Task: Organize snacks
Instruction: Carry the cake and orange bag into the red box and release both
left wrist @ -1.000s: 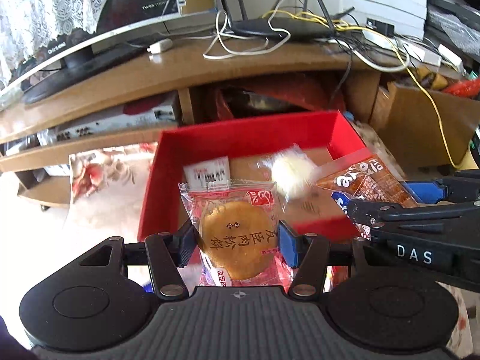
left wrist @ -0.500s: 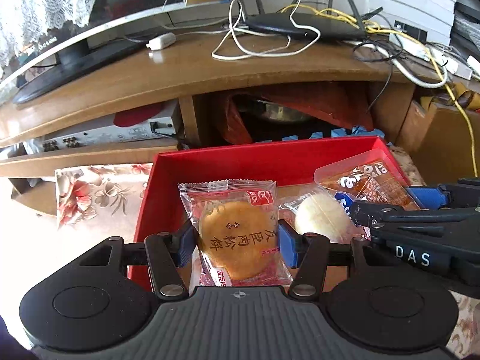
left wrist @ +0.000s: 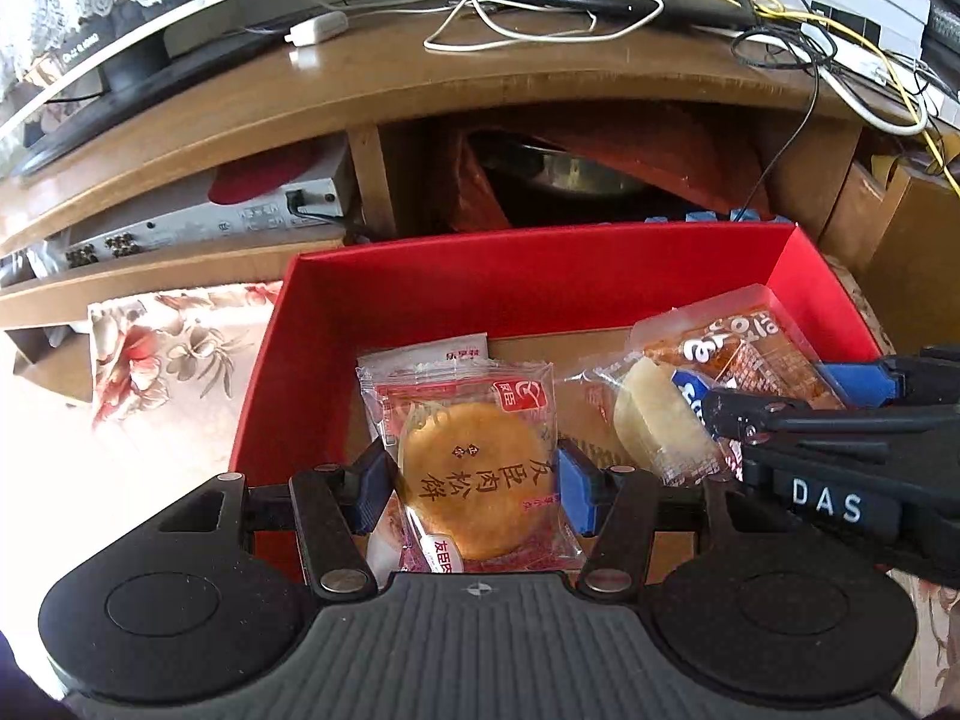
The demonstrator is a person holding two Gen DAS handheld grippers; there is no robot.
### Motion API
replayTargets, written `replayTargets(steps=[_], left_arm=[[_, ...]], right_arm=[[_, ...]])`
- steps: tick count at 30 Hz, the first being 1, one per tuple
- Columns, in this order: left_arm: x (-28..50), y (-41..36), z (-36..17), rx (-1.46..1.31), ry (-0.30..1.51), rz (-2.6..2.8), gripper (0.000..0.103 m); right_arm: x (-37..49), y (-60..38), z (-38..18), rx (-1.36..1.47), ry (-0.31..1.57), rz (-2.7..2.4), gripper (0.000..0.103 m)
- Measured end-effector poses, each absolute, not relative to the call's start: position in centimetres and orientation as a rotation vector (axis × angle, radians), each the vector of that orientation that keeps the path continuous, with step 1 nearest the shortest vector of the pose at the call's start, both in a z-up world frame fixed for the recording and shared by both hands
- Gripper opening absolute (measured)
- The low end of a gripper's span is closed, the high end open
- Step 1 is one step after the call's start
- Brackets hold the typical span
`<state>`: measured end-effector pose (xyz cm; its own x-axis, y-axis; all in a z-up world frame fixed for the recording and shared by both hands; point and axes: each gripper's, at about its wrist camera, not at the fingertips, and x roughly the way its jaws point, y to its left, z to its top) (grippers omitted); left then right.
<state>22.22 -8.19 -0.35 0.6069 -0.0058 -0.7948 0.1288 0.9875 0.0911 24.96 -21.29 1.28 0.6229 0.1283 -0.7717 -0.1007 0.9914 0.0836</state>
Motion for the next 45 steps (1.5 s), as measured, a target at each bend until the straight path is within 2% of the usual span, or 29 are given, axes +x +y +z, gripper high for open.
replayTargets(steps=[10, 15, 22, 45], left_arm=[[22.2, -8.3, -0.5, 0.144, 0.923, -0.080, 0.063], [22.1, -8.1, -0.1, 0.135, 0.911, -0.080, 0.069], [21.8, -8.3, 0.5, 0.131, 0.900, -0.090, 0.070], [19.2, -7.4, 2.1, 0.099, 0.881, -0.116, 0.072]], right_arm=[[24.8, -21.6, 1.2, 0.035, 0.888, 0.124, 0.050], [24.5, -21.9, 1.2, 0.020, 0.892, 0.109, 0.052], [24.1, -22.3, 1.4, 0.018, 0.896, 0.094, 0.054], [19.7, -23.0, 4.3, 0.066, 0.838, 0.077, 0.055]])
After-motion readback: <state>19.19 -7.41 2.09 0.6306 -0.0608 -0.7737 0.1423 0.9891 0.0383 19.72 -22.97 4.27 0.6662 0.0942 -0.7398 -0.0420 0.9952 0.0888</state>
